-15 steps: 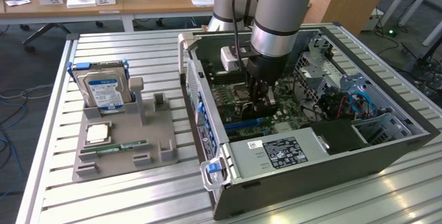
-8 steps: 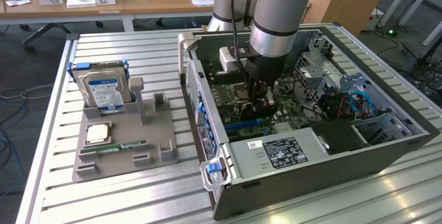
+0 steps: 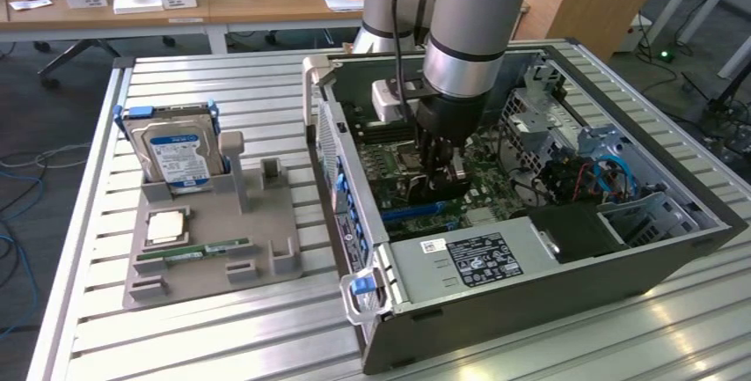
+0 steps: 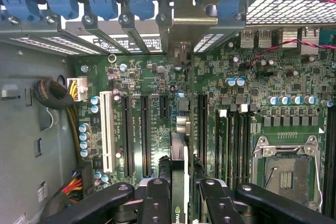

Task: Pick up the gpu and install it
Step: 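Insert the gpu into the slot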

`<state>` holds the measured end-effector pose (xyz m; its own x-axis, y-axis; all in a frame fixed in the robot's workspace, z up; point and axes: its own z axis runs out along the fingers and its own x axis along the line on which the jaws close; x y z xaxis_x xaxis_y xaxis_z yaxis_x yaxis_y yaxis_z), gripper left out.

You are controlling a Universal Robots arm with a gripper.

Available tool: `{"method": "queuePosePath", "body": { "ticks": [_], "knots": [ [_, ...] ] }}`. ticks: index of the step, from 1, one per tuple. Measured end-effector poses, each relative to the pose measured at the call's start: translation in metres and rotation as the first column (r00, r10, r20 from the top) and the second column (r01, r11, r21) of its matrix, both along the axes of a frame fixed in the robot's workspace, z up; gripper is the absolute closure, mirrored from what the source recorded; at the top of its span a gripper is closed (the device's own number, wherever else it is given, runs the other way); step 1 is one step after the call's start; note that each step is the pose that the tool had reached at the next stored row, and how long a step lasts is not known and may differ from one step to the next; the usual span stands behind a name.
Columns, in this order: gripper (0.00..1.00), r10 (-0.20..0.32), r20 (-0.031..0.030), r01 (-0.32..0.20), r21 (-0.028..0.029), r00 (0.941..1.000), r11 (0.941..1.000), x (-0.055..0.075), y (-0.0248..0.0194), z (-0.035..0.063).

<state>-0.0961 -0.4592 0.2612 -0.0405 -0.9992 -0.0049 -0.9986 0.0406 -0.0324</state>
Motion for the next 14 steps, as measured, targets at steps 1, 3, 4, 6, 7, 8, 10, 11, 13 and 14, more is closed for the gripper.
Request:
{"method": "queuePosePath", "body": {
  "ticks": [1, 3, 4, 6, 7, 8, 10, 11, 13, 14],
  "knots": [
    [0.74, 0.0, 0.0, 0.0, 0.0, 1.0, 1.0, -0.0003, 0.0, 0.0],
    [0.74, 0.0, 0.0, 0.0, 0.0, 1.0, 1.0, -0.0006, 0.0, 0.0],
    [0.74, 0.0, 0.0, 0.0, 0.0, 1.0, 1.0, -0.0007, 0.0, 0.0],
    [0.74, 0.0, 0.0, 0.0, 0.0, 1.0, 1.0, -0.0009, 0.0, 0.0],
    [0.74, 0.0, 0.0, 0.0, 0.0, 1.0, 1.0, -0.0009, 0.0, 0.0],
    [0.74, 0.0, 0.0, 0.0, 0.0, 1.0, 1.0, -0.001, 0.0, 0.0],
    [0.74, 0.0, 0.0, 0.0, 0.0, 1.0, 1.0, -0.0015, 0.0, 0.0],
    [0.74, 0.0, 0.0, 0.0, 0.0, 1.0, 1.0, -0.0018, 0.0, 0.0],
    [0.74, 0.0, -0.0001, 0.0, -0.0001, 1.0, 1.0, -0.0019, -0.0001, -0.0001],
    [0.74, 0.0, -0.0001, 0.0, -0.0001, 1.0, 1.0, -0.002, -0.0001, -0.0003]
  ]
}}
